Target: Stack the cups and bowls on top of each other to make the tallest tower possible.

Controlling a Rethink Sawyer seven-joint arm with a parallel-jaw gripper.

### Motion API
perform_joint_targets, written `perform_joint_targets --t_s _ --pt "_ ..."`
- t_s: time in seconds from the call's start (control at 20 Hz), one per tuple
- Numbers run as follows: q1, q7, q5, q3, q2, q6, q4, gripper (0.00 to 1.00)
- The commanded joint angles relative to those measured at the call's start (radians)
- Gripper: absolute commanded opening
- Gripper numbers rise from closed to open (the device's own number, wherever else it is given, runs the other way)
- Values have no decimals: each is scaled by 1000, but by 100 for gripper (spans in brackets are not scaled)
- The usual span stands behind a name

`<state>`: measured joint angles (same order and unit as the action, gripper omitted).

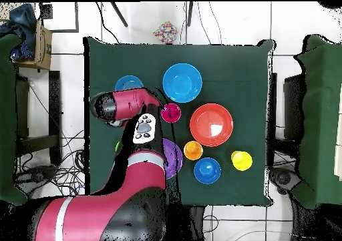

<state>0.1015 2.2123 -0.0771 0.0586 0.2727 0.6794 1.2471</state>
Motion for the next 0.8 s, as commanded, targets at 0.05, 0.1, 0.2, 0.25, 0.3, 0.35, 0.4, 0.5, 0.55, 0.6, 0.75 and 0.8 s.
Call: perform_joint_targets --t_s 0.05,0.1,0.2,0.25,0.3,0.35,0.4,0.5,0.55,0.6,0.75,0.8 --pt "38 191 40 -52 -45 -84 55 100" --pt "44 206 52 -48 -44 -90 58 100" --pt "51 213 67 -42 -40 -85 57 100" --pt "58 210 73 -35 -39 -62 49 100" --pt "66 208 73 -27 -39 -44 40 100" --pt "78 203 71 -14 -43 -21 18 100" --pt "87 206 78 -6 -48 2 -3 100" --pt "115 221 98 12 -50 48 -31 100" --pt "123 224 108 20 -54 62 -44 100" --pt "134 225 116 29 -56 75 -53 100" --pt "164 226 126 63 -67 128 -90 100" --pt "175 238 137 71 -71 137 -98 100"
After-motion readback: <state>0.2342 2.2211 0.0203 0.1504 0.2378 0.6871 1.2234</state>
